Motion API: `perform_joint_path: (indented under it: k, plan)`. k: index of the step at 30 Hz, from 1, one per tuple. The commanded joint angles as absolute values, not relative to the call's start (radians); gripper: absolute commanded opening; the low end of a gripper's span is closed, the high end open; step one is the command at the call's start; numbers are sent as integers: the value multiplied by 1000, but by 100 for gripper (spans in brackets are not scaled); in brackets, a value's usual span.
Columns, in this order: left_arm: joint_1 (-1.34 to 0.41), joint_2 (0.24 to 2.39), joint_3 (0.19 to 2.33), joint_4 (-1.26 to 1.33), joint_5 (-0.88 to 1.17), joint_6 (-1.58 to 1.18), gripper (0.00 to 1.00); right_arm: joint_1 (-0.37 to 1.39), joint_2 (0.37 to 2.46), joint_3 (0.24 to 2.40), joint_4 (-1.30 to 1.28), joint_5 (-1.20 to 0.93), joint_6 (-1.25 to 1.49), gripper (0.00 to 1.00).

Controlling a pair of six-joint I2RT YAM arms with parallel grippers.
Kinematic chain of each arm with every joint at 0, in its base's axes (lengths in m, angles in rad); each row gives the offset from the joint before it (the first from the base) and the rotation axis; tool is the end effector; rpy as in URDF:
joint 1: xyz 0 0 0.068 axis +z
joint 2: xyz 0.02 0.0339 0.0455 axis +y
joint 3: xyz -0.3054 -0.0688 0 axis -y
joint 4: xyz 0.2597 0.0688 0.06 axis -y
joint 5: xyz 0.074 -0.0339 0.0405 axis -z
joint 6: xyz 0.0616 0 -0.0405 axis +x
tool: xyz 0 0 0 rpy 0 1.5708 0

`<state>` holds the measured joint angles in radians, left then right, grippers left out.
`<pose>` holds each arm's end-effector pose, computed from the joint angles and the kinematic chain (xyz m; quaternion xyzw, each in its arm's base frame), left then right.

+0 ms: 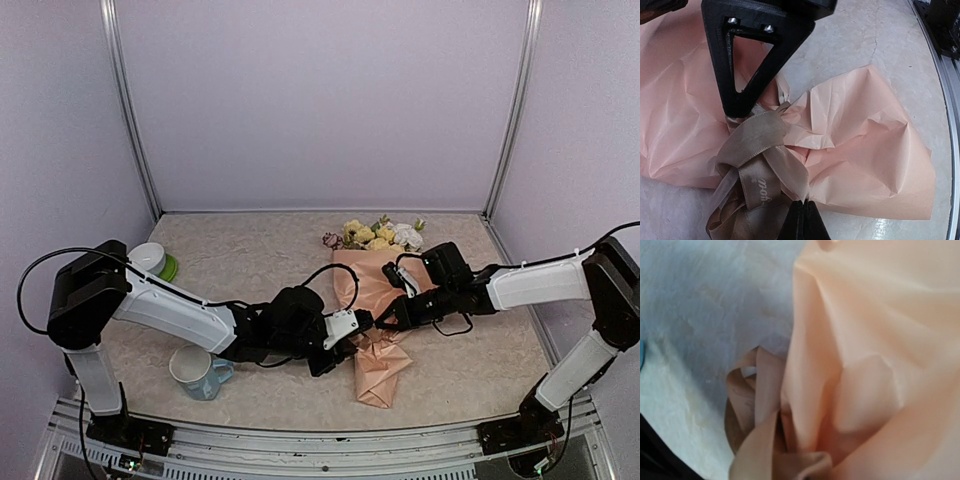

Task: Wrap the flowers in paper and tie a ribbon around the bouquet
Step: Tie the half-tied ribbon around the folded bouquet.

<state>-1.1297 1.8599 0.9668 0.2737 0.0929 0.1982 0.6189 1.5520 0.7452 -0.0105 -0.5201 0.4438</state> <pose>0.1771 -0.3884 0.1630 0.5640 0.6863 -0.2423 0.3902 0.2465 0.2132 0.1799 -0.1728 0.8869 0.3863 0.1854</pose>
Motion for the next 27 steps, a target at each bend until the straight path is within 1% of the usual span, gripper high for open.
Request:
perform_joint_path:
  k: [1,2,4,6,11,16,18,21,24,27]
  plan:
    - [-1129,1814,951,275,107,187,19,623,1508,735,-28,-490,439,0]
    - [-1120,1787,933,287,109,180,27,622,1498,734,-35,-485,439,0]
    - [-1090,1738,890,304,118,163,39,624,1485,729,-45,-480,439,0]
    - [-1060,1708,861,296,106,148,44,624,1475,719,-47,-475,443,0]
    - [-1022,1726,849,255,-27,115,45,624,1449,701,-45,-468,447,0]
    - [-977,1790,914,166,44,92,41,624,1458,704,-51,-473,441,0]
    - [-974,1797,901,172,54,104,44,624,1454,700,-53,-469,438,0]
    - [-961,1827,912,192,61,106,51,624,1456,704,-57,-471,428,0]
    - [-934,1885,972,155,164,86,52,624,1463,715,-73,-462,421,0]
    - [-921,1889,946,168,328,82,51,624,1449,710,-74,-455,419,0]
